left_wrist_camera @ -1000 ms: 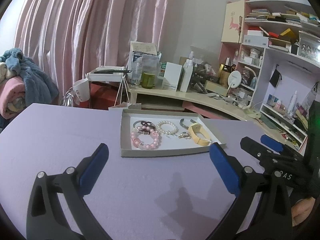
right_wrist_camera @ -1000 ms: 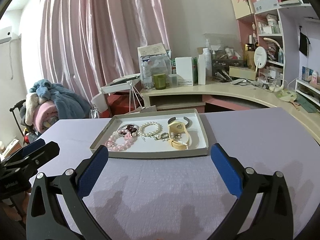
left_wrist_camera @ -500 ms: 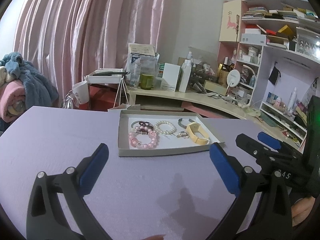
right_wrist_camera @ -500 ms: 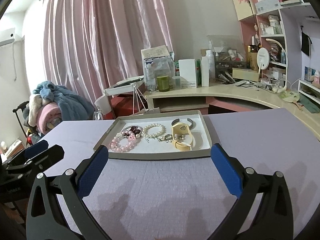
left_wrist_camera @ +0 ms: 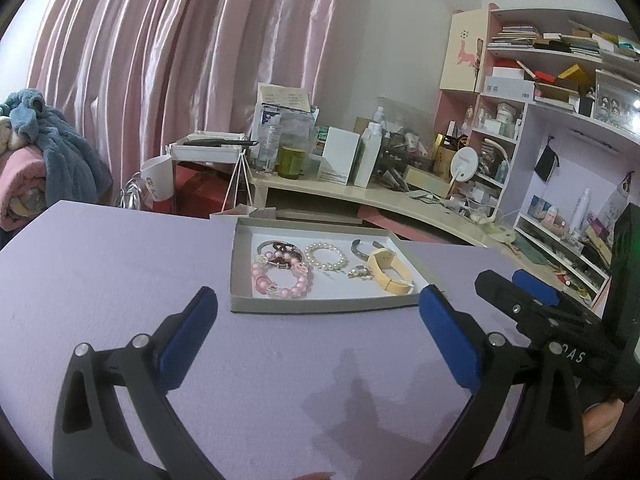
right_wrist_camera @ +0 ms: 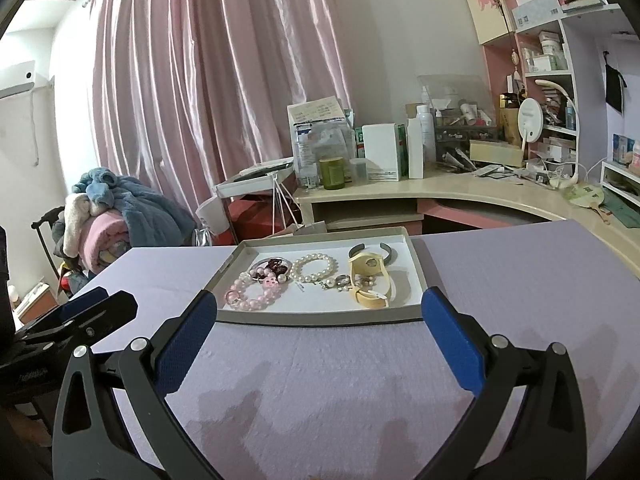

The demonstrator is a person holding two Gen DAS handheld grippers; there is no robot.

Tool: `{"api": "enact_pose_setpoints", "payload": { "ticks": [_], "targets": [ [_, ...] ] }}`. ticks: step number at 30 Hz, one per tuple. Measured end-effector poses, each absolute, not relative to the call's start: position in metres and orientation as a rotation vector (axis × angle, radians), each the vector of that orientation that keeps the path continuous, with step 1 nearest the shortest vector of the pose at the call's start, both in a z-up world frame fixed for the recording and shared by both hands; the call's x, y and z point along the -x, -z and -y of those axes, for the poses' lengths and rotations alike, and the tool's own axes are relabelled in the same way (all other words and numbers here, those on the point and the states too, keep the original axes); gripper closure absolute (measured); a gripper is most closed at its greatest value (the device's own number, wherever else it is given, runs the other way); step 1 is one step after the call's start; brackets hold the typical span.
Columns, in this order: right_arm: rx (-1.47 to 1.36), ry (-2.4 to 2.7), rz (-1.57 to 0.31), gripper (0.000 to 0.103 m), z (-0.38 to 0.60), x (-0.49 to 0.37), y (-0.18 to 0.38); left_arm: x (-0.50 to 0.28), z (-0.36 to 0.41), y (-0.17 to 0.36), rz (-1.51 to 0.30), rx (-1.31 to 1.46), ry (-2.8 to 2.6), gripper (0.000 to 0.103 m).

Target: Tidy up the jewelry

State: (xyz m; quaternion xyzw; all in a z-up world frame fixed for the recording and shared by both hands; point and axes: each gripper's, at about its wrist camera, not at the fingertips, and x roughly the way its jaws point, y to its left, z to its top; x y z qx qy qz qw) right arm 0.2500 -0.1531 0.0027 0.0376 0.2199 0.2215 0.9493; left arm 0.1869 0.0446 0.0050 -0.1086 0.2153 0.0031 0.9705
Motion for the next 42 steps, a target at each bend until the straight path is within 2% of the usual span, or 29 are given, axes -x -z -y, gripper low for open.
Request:
{"api": "enact_pose_setpoints", "payload": {
  "ticks": [42],
  "targets": [
    [-0.069, -0.447, -0.453, 0.001, 0.152, -0.248, 0.0041, -0.1944, -0.0477, -0.0017, -0.443, 0.237, -0.015, 0.002]
  ]
}}
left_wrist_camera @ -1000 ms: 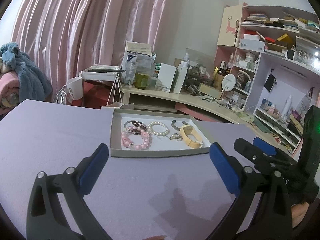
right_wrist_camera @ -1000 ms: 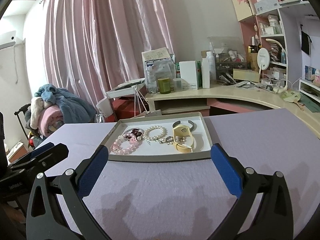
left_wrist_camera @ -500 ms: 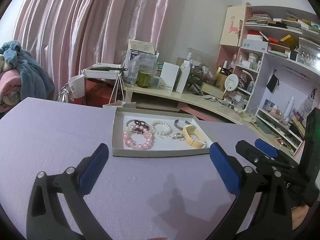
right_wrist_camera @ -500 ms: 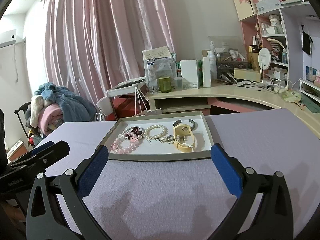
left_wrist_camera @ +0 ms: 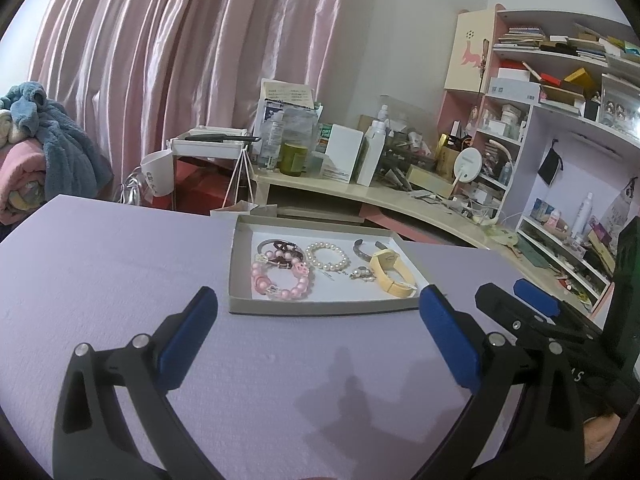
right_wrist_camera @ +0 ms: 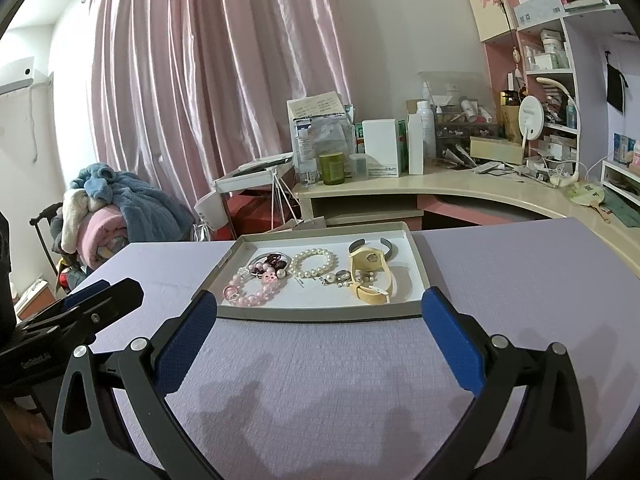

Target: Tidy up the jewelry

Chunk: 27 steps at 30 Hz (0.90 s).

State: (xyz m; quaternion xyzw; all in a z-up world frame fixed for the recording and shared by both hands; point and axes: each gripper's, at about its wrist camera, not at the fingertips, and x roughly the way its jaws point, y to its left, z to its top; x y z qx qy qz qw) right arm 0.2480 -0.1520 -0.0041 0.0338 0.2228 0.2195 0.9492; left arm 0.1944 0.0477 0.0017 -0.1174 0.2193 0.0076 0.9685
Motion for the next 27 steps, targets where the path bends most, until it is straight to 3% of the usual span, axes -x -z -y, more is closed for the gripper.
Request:
{"api": "enact_pose_setpoints", "payload": {
  "ticks": [27],
  "targets": [
    [-0.068, -0.447, -0.451, 0.001, 0.1526, -0.2491, 0.0036, -0.195, -0.048, -0.0014, -0.444, 0.234, -0.017, 0.002]
  ]
}}
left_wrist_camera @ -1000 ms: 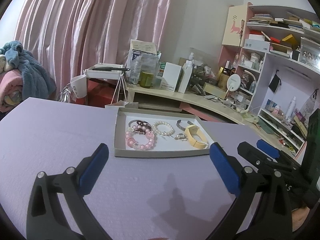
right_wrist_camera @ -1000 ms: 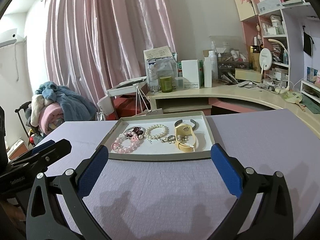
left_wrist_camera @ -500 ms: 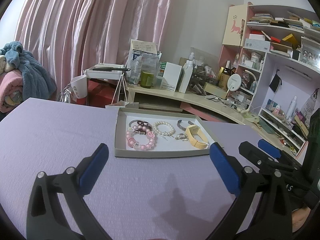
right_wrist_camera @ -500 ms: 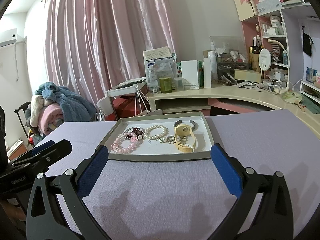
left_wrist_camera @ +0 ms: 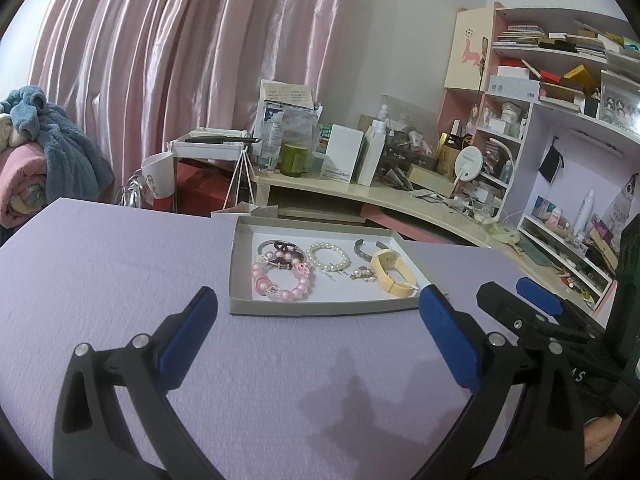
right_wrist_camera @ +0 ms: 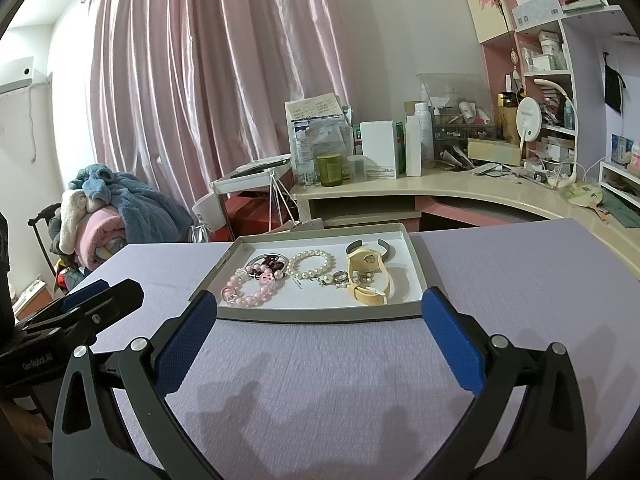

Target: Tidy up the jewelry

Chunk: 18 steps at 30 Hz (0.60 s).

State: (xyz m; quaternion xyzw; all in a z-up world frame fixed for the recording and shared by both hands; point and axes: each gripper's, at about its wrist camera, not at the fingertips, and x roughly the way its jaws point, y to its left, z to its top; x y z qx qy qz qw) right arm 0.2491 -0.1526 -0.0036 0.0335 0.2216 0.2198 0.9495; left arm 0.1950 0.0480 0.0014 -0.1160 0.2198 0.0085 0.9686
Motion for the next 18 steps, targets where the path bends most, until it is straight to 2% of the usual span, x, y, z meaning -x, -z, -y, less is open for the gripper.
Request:
{"api": "enact_pose_setpoints", "payload": {
  "ticks": [18],
  "targets": [
    [-0.068, -0.446, -0.452, 0.001, 0.1532, -0.2492, 0.004, -0.1965, -0.0496, -0.0015, -0.43, 0.223, -0.03, 0.002]
  ]
}}
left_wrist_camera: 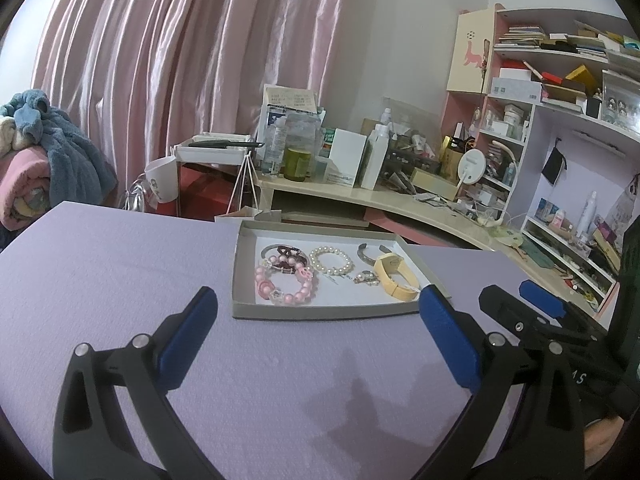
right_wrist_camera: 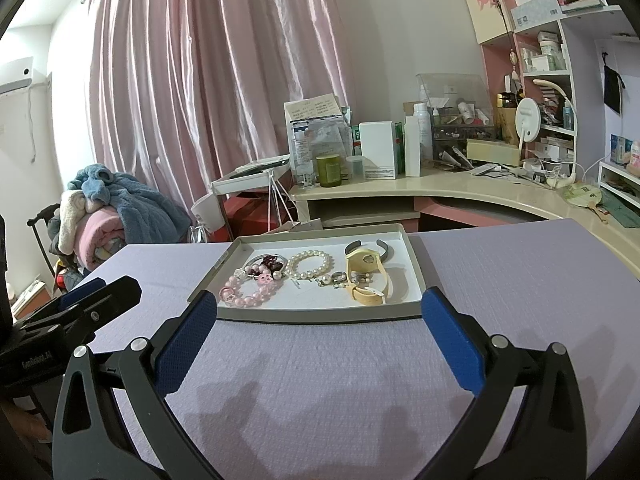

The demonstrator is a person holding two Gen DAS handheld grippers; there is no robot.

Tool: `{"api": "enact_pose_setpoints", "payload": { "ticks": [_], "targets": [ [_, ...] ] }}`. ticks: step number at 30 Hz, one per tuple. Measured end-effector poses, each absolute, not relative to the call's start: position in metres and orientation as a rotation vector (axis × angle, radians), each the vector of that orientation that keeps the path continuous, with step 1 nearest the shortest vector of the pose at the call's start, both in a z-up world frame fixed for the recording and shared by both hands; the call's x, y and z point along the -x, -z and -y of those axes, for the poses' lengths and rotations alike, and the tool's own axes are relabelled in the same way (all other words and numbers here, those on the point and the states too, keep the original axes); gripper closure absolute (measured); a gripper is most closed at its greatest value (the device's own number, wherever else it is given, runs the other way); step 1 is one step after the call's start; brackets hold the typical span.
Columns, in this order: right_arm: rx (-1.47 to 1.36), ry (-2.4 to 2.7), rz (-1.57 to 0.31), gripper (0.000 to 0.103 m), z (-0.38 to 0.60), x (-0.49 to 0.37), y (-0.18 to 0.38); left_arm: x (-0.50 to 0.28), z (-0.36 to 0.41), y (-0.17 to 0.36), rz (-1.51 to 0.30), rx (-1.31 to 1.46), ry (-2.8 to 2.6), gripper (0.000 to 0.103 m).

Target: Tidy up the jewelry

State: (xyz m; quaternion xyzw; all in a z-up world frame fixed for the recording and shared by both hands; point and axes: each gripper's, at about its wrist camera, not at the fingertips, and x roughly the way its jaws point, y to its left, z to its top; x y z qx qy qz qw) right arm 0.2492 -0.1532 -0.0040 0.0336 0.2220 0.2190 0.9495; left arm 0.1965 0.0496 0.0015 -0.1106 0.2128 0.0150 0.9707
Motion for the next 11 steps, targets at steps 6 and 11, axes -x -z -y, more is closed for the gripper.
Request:
{"api": "enact_pose_setpoints", "payload": {
  "ticks": [6, 11],
  "targets": [
    [-0.068, -0.446, -0.452, 0.001, 0.1539, -0.2501, 0.0037, -0.1983, -0.0455, -0.0029, -0.448, 0.212, -0.012, 0.002],
    [-0.068, -0.446, -0.452, 0.001, 0.154, -0.25, 0.0039, -0.2001, -0.0474, -0.0025, -0.456, 0.216, -0.005, 0.002]
  ]
}}
